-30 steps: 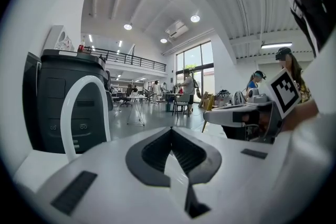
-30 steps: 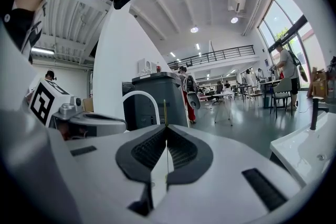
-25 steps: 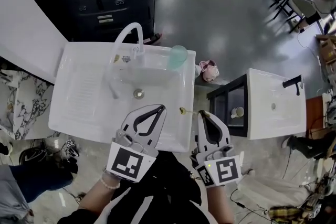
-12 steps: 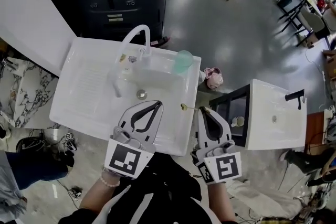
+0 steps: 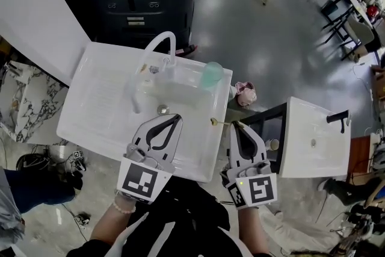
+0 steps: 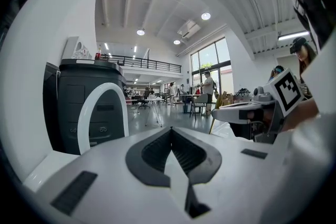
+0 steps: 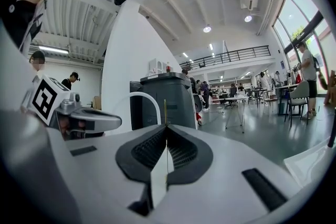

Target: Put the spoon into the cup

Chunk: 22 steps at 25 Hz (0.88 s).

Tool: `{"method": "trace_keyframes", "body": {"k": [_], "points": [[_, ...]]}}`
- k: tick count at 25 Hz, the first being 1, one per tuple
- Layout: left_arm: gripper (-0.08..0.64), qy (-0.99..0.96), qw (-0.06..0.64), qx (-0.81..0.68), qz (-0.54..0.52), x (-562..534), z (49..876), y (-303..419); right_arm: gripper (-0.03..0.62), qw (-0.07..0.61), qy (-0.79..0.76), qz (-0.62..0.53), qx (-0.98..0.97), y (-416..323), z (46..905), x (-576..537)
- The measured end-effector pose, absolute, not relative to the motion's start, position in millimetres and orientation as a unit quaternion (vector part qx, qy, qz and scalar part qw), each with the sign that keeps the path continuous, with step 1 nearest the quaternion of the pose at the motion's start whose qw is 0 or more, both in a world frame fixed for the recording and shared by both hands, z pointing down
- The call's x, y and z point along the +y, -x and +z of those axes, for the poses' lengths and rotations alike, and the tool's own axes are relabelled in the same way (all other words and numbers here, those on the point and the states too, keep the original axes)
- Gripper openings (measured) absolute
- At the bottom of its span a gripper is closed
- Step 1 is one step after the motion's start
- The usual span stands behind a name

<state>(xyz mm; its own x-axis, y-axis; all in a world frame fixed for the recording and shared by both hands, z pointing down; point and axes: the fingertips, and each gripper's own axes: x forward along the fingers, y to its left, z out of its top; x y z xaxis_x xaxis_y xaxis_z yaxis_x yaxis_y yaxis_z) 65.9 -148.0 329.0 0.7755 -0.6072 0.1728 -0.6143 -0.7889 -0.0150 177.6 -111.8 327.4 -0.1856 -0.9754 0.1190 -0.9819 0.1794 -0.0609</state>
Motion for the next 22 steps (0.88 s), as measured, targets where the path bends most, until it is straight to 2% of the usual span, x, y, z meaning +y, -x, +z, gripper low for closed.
{"method": "trace_keyframes", "body": {"k": [22], "points": [[-0.002,-0.930,0.033,-0.356,0.081,-163.8,331.3,-57.4,0.007,0.022,-0.643,0.034,-0.765,-210.9,326.4,-203.2]]}}
